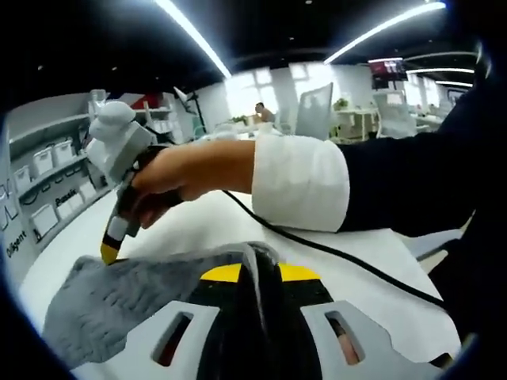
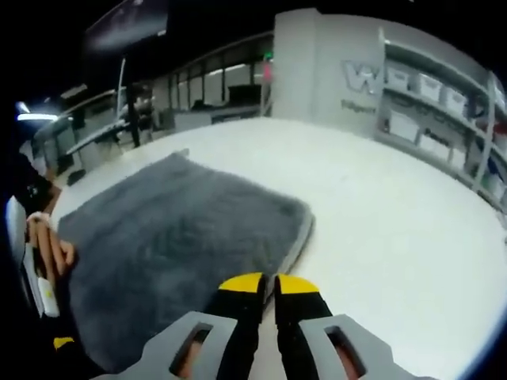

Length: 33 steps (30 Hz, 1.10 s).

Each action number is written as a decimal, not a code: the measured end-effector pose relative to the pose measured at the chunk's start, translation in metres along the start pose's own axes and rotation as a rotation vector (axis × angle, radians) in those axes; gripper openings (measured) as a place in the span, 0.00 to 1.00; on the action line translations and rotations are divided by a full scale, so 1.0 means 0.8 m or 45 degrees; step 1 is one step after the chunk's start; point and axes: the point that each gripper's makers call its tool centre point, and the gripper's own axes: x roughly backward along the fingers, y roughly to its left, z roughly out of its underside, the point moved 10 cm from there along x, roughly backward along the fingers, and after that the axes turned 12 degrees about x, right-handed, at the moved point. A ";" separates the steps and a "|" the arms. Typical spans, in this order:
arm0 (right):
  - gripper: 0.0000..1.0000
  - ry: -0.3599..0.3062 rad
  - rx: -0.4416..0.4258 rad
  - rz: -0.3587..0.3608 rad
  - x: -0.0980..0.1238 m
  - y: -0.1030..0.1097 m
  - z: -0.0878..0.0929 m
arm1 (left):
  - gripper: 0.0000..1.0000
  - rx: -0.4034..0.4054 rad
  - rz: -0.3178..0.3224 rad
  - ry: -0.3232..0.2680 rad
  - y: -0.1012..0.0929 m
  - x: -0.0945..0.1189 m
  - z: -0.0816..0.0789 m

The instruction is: Open the folded towel by lifting each exposed corner and separating the folded layers until the towel lies flat within the target outline without major curled edges

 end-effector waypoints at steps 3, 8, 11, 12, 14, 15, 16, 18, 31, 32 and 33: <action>0.01 0.024 -0.009 -0.016 -0.004 0.006 0.006 | 0.15 -0.008 -0.003 0.023 -0.002 -0.003 0.003; 0.00 0.019 0.002 -0.035 -0.003 0.017 0.005 | 0.13 0.012 -0.033 0.035 -0.002 -0.002 0.001; 0.00 0.028 0.022 -0.028 -0.004 0.021 0.005 | 0.08 -0.006 -0.065 0.039 -0.003 -0.003 0.002; 0.00 0.028 0.024 -0.029 -0.003 0.022 0.005 | 0.06 -0.013 -0.079 0.043 -0.004 -0.002 0.001; 0.00 0.017 0.007 -0.021 0.000 0.019 0.006 | 0.03 -0.037 -0.118 0.041 -0.003 0.002 -0.002; 0.00 -0.006 -0.022 -0.014 0.003 0.016 0.007 | 0.03 -0.036 -0.120 0.043 -0.003 0.003 -0.002; 0.00 -0.016 -0.047 -0.024 0.004 0.014 0.009 | 0.03 -0.029 -0.128 0.044 -0.003 0.004 -0.003; 0.00 -0.012 -0.065 -0.044 0.004 0.011 0.012 | 0.03 -0.029 -0.137 0.037 -0.002 0.006 -0.005; 0.12 -0.156 -0.291 -0.118 0.016 0.003 0.020 | 0.03 0.034 -0.287 -0.074 0.033 0.051 -0.025; 0.12 -0.171 -0.308 -0.123 0.016 0.001 0.019 | 0.03 0.037 -0.300 -0.080 0.036 0.055 -0.026; 0.12 -0.182 -0.321 -0.128 0.016 0.000 0.019 | 0.03 0.039 -0.306 -0.082 0.038 0.059 -0.026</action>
